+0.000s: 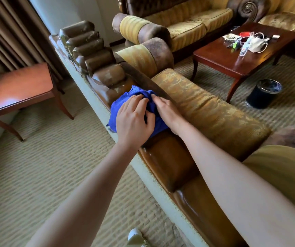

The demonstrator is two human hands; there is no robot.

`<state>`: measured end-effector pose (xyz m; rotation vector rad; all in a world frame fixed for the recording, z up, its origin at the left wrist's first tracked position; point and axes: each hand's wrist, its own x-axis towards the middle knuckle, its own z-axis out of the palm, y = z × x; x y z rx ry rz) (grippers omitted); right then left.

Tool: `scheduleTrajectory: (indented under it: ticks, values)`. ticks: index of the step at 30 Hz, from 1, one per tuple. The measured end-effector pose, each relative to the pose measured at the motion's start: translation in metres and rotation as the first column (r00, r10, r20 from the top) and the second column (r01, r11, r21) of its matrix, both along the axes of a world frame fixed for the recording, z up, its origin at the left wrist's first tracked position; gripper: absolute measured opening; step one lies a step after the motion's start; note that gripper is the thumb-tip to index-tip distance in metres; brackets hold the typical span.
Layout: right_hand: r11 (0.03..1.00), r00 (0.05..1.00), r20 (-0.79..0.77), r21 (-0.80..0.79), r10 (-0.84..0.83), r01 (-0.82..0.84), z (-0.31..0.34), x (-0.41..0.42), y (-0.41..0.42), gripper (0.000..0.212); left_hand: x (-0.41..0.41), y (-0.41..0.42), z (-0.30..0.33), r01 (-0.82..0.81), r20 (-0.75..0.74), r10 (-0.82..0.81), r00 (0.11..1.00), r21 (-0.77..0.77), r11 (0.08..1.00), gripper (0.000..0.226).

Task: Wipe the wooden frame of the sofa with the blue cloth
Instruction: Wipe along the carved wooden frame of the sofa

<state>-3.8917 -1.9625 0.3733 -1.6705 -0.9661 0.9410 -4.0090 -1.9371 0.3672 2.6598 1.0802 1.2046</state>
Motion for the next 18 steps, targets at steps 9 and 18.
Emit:
scheduleTrajectory:
  ticks: [9,18]
  values:
    - [0.982,0.989,0.147,-0.179,-0.024,0.051,-0.004,0.002,-0.027,0.050,0.000,-0.008,-0.001,-0.001,-0.211,0.015,0.977,0.067,0.998,0.038]
    - [0.949,0.959,0.196,-0.201,-0.203,0.242,-0.019,0.001,-0.055,0.032,0.028,0.016,0.029,0.339,-0.695,-0.229,0.682,0.022,0.941,0.059]
